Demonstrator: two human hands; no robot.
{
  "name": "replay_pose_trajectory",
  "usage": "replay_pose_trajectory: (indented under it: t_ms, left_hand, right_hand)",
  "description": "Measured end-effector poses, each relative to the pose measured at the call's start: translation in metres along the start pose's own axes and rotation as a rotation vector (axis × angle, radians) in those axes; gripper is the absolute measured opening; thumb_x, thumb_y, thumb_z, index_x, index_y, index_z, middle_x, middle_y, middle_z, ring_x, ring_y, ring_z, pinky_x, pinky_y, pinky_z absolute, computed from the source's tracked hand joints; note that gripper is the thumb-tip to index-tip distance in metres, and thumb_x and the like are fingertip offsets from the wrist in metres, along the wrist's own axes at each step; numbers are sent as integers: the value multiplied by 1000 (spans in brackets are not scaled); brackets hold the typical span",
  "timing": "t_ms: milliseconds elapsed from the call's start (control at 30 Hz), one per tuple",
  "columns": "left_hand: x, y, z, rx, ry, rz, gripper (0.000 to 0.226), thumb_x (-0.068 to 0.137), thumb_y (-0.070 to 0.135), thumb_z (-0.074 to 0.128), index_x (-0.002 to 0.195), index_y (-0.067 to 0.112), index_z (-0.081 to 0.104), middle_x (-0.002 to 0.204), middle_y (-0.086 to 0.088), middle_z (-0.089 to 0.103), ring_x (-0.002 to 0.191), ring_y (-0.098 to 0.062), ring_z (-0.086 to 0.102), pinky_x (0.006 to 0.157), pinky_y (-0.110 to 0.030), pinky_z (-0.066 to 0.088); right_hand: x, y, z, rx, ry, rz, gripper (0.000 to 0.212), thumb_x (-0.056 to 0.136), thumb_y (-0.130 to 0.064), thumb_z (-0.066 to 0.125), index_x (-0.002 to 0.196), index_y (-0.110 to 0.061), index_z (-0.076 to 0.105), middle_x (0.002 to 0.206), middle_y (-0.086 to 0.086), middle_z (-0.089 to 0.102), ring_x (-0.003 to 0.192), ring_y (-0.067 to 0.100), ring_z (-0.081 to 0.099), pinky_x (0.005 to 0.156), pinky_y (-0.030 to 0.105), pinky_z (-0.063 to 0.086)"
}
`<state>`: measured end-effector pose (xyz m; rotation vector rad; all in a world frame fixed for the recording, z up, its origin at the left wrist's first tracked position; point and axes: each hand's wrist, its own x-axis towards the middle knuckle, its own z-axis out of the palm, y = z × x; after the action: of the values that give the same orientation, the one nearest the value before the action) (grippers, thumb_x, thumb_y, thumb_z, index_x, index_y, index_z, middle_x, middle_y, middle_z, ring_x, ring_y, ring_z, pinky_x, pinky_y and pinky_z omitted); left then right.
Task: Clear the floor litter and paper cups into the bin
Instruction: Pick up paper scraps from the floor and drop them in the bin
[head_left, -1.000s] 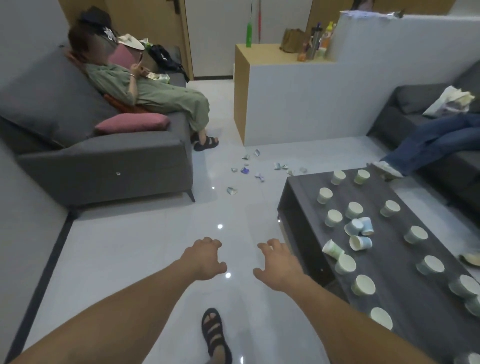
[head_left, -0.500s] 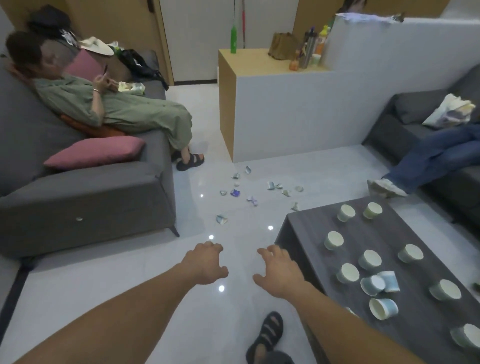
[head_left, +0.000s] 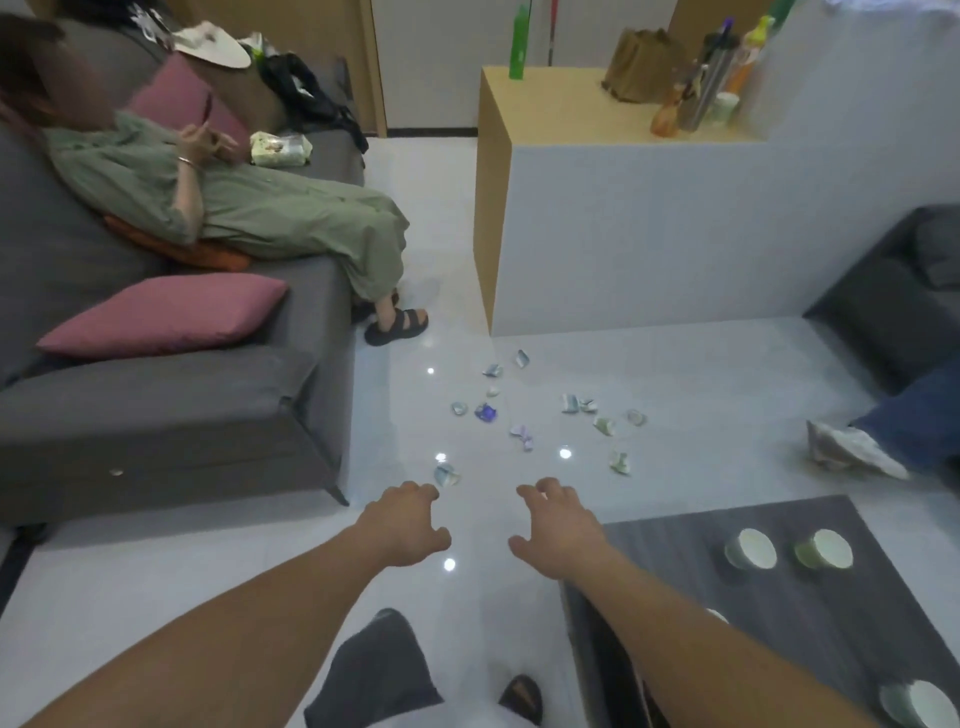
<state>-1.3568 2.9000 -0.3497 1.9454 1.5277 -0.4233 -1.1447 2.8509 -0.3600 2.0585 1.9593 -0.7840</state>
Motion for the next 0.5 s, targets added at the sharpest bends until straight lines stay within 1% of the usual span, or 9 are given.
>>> replay_pose_trajectory:
  t_ms: [167, 333, 500]
  left_hand:
    - [90, -15, -32, -38, -54, -16, 67, 83, 49, 53, 141, 21, 37, 140, -4, 43, 124, -25, 43, 100, -38, 41]
    - [197, -41, -62, -48, -181, -3, 63, 81, 49, 55, 136, 21, 42, 132, -4, 48, 118, -24, 47, 95, -37, 44]
    - [309, -66, -62, -117, -233, -32, 62, 81, 47, 56, 136, 21, 43, 132, -5, 49, 118, -25, 46, 95, -37, 43]
  right_hand:
    - [91, 2, -19, -6, -69, 14, 70, 90, -46, 53, 150, -24, 25, 151, 4, 25, 133, 26, 31, 101, 40, 42]
    - [187, -3, -26, 44, -145, 103, 68, 90, -46, 52, 149, -24, 26, 150, 3, 27, 132, 24, 33, 101, 39, 43]
    - [287, 4, 1, 87, -226, 145, 69, 89, -50, 51, 148, -26, 25, 149, 0, 28, 131, 22, 34, 100, 37, 43]
